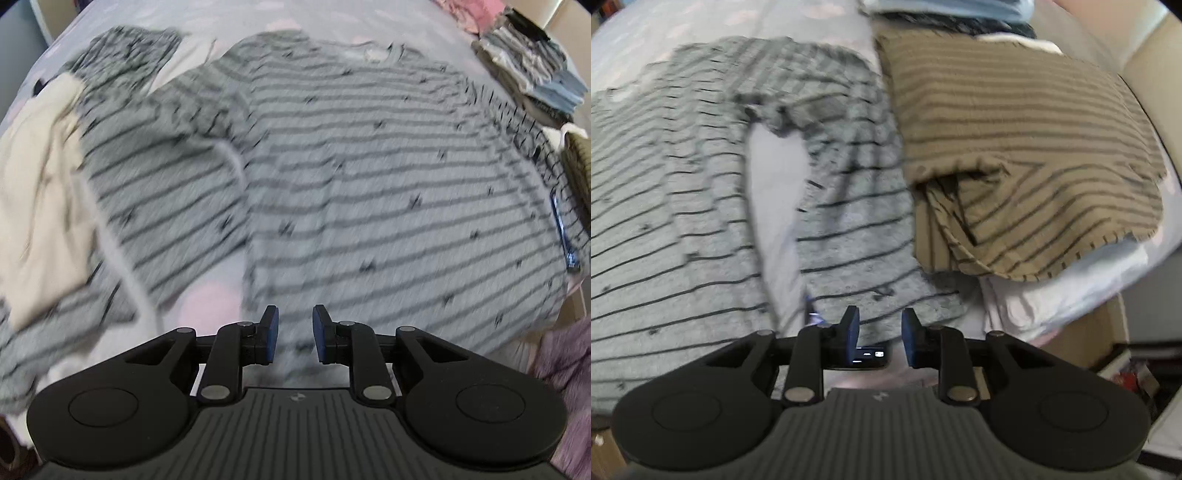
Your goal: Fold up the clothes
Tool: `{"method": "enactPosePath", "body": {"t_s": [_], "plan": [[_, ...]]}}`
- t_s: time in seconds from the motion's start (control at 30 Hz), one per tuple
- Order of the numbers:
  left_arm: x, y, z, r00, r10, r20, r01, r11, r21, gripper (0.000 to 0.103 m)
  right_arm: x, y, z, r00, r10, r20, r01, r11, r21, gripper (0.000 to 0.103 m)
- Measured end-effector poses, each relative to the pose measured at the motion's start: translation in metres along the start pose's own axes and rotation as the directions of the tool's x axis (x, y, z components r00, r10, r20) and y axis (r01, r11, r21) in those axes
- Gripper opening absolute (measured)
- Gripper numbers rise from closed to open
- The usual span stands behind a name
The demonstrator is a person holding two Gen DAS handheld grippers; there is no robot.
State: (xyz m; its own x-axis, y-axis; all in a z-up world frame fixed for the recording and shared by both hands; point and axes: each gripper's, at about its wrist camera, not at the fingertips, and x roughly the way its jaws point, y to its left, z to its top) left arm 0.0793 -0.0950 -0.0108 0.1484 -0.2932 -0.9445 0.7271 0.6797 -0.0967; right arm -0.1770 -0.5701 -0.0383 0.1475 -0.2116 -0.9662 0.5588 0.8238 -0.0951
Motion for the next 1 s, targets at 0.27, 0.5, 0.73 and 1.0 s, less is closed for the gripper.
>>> {"method": "enactPosePath", "body": {"t_s": [0.27,0.5,0.73,1.0], "plan": [[0.038,-0.026,0.014,0.999,-0.034,-0.031,0.035,0.998,0.047,0.018,0.022,-0.039,-0.003,0.998,-0.061,0.030,0.050,0.955,0.292,0.048],[0.042,-0.029,0.014,0.999,-0.029,-0.035,0.030,0.998,0.048,0.018,0.057,-0.068,-0.013,0.999,0.018,0.038,-0.036,0.840,0.541,0.046],[0.046,-0.031,0.011,0.999,-0.009,-0.052,0.013,0.998,0.059,0.018,0.048,-0.052,-0.013,0.995,0.021,0.093,-0.063,0.882,0.468,0.009],[0.046,-0.037,0.014,0.999,-0.003,-0.040,0.006,0.997,0.078,0.018,-0.047,0.039,0.008,0.952,-0.020,0.306,-0.012,0.995,0.102,0.008]]}}
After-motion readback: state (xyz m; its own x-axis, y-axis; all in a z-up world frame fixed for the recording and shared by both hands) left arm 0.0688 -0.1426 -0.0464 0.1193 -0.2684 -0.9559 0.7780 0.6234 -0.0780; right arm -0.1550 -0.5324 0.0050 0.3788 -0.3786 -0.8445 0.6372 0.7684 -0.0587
